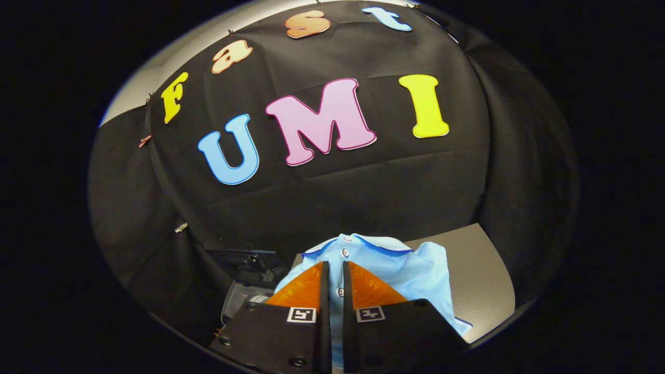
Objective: Put the clothes into the washing machine and then close the washing machine lid.
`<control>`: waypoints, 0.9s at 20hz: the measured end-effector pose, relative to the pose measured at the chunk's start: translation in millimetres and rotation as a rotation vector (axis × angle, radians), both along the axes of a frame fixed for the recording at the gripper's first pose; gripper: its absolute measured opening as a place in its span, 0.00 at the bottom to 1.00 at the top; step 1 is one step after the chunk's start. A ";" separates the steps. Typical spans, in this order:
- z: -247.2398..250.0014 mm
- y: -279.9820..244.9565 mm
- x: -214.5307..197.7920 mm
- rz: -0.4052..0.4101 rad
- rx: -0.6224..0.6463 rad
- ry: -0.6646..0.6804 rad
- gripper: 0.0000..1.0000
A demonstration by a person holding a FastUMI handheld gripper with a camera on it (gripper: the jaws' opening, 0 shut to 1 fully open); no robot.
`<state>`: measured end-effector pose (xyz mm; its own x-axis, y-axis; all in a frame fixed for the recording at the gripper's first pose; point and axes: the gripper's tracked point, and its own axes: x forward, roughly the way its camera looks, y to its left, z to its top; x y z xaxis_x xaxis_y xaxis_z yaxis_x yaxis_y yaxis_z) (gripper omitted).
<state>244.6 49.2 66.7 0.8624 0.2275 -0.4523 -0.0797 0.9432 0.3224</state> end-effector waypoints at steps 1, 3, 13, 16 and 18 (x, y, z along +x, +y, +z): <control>7.0 9.3 -0.4 0.010 0.028 -0.011 0.13; 15.5 30.7 -1.0 0.041 0.075 -0.018 0.13; 40.3 166.8 -12.0 0.238 0.231 0.008 0.13; 40.7 215.2 -17.7 0.284 0.256 0.019 0.13; 33.5 246.4 -21.5 0.306 0.263 0.035 0.13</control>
